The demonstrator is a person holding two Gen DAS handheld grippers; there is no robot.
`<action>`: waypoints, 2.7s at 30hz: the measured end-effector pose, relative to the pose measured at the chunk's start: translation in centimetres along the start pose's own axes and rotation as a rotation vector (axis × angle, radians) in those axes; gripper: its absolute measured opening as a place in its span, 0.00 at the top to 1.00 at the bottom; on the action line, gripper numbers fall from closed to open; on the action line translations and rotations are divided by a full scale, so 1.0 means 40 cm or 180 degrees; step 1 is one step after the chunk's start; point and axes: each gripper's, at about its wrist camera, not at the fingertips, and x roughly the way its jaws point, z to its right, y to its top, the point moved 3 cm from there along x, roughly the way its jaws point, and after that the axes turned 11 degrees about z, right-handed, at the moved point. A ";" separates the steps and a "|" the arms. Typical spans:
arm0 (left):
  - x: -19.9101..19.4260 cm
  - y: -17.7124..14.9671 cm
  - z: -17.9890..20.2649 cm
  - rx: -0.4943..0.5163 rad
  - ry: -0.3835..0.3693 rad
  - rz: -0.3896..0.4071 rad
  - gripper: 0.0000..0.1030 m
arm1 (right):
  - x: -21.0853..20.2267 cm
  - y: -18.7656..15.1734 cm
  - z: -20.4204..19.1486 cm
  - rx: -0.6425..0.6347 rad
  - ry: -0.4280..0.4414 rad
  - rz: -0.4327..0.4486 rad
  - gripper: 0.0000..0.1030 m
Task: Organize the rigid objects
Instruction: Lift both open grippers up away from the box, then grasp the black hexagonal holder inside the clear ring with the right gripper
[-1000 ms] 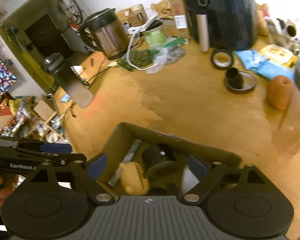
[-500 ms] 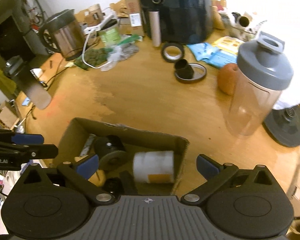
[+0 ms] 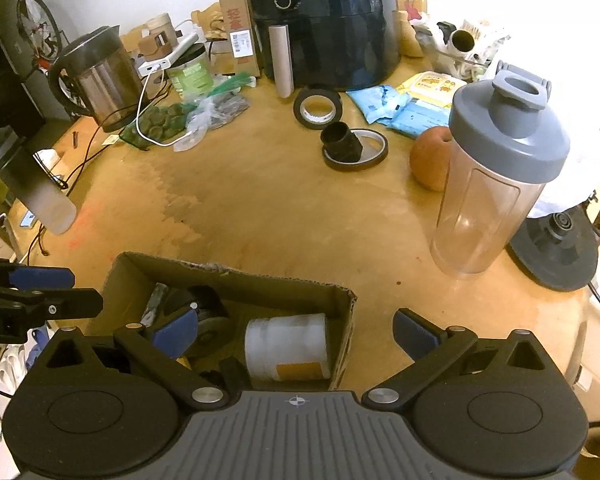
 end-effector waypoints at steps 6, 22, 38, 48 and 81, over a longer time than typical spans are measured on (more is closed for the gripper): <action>0.018 0.017 -0.010 0.0014 -0.0041 -0.0028 0.42 | 0.020 0.012 -0.003 0.0016 -0.0090 -0.0024 0.00; 0.077 0.063 -0.040 0.0055 -0.0174 -0.0119 0.42 | 0.071 0.069 0.006 0.0003 -0.0261 -0.0015 0.00; 0.123 0.149 -0.075 0.0075 -0.0231 -0.0041 0.42 | 0.161 0.210 0.000 -0.0220 -0.0371 0.0213 0.00; 0.132 0.131 -0.107 -0.0003 -0.0206 -0.0155 0.42 | 0.256 0.232 -0.013 -0.0339 -0.0429 0.0357 0.00; 0.096 0.088 -0.234 -0.0449 0.0132 -0.0191 0.42 | 0.544 0.251 -0.007 -0.0886 -0.0939 0.0388 0.51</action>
